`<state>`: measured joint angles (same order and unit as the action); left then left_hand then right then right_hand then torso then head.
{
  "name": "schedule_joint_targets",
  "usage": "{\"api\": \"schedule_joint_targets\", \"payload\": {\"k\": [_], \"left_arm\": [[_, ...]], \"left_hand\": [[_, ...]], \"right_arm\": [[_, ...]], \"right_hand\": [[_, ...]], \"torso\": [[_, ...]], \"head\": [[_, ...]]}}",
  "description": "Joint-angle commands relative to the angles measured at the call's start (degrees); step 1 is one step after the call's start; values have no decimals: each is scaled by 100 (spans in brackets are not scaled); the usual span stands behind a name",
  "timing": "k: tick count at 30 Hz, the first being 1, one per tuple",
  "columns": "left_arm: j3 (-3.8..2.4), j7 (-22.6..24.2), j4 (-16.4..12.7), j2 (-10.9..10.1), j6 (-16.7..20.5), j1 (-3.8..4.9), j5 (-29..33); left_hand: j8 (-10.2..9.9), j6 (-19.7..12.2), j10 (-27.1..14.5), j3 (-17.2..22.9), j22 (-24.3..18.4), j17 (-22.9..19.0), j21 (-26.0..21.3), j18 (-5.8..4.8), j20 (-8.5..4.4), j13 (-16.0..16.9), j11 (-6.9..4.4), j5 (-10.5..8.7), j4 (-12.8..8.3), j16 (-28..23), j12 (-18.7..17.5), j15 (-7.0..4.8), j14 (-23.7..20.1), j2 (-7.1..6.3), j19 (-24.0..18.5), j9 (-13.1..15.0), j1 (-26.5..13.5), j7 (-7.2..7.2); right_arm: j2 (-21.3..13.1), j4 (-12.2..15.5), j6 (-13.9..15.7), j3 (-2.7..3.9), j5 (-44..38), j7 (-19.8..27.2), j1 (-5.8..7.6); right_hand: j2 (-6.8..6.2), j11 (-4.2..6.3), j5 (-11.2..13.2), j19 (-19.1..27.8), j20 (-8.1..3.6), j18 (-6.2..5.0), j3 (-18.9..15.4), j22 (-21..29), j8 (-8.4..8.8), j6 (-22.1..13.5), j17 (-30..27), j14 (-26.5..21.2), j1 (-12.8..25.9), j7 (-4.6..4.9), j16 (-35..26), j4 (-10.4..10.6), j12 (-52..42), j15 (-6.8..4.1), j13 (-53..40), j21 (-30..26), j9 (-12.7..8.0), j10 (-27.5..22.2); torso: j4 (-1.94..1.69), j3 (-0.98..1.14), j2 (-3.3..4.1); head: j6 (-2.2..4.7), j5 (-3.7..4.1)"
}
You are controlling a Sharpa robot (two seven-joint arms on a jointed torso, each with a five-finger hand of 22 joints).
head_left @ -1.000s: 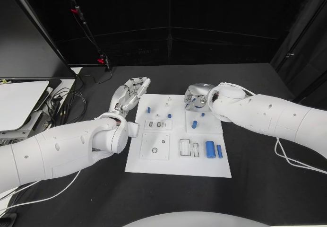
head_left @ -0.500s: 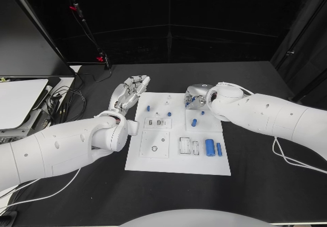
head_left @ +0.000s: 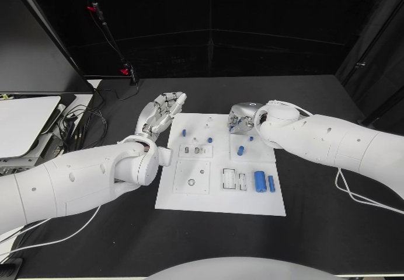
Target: Assemble the parts on the task board
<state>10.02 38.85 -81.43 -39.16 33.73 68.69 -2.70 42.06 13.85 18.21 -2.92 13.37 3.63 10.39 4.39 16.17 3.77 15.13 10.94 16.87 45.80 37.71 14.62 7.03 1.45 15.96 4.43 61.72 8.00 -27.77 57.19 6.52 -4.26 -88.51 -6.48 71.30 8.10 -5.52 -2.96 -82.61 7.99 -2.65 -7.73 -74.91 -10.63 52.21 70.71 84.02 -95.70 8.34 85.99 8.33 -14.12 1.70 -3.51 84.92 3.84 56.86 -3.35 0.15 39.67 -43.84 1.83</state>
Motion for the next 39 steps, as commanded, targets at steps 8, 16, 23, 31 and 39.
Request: {"api": "schedule_joint_targets", "payload": {"k": [8,16,23,31,39], "left_arm": [[-5,1736,6,7,-58,7,-40],[-4,1719,11,10,-58,7,-40],[-4,1712,17,9,-64,7,-40],[0,1706,37,20,-75,5,-40],[13,1701,69,56,-85,-2,-40]], "left_hand": [[20,50,37,-28,-2,9,20,107,28,-3,2,30,-15,25,32,41,0,67,-1,-8,-12,904],[22,53,39,-31,-2,9,21,106,28,-3,1,38,-16,26,34,42,1,73,-3,-10,-4,904],[24,57,42,-37,-2,9,24,104,29,-3,1,58,-17,28,38,45,2,86,-5,-15,14,904],[25,59,43,-44,1,8,28,102,29,-3,1,80,-17,29,41,47,2,95,-5,-20,28,904],[25,60,43,-46,0,8,28,101,29,-3,1,86,-17,29,41,48,2,97,-6,-21,31,904]], "right_arm": [[1,31,-131,-16,-310,-296,-59],[-64,91,474,-15,-350,-128,-68],[-198,196,1295,-11,-227,247,-67],[-320,377,1921,143,69,633,-42],[-130,228,1912,201,230,816,24]], "right_hand": [[38,104,20,26,-121,-46,207,-238,-157,601,2,259,-327,-52,-30,-91,113,-132,8,-52,76,574],[-6,99,21,29,-143,-47,261,-218,-101,756,-26,260,-345,-39,-51,-22,329,-140,11,-67,52,802],[-53,87,19,48,-141,-57,298,-177,-42,802,-110,245,-371,-25,-82,11,470,-137,10,-92,33,879],[-91,77,19,29,-136,-50,312,-202,-2,820,-84,250,-377,-14,-80,42,552,-130,10,-83,22,911],[-107,74,18,21,-133,-48,321,-210,23,832,-69,254,-381,-10,-78,65,598,-127,9,-80,17,937]], "torso": [[-3,1,0],[-6,0,3],[-3,-4,1],[-1,-2,6],[-19,2,12]], "head": [[8,5],[44,4],[110,1],[171,-48],[207,-95]]}}
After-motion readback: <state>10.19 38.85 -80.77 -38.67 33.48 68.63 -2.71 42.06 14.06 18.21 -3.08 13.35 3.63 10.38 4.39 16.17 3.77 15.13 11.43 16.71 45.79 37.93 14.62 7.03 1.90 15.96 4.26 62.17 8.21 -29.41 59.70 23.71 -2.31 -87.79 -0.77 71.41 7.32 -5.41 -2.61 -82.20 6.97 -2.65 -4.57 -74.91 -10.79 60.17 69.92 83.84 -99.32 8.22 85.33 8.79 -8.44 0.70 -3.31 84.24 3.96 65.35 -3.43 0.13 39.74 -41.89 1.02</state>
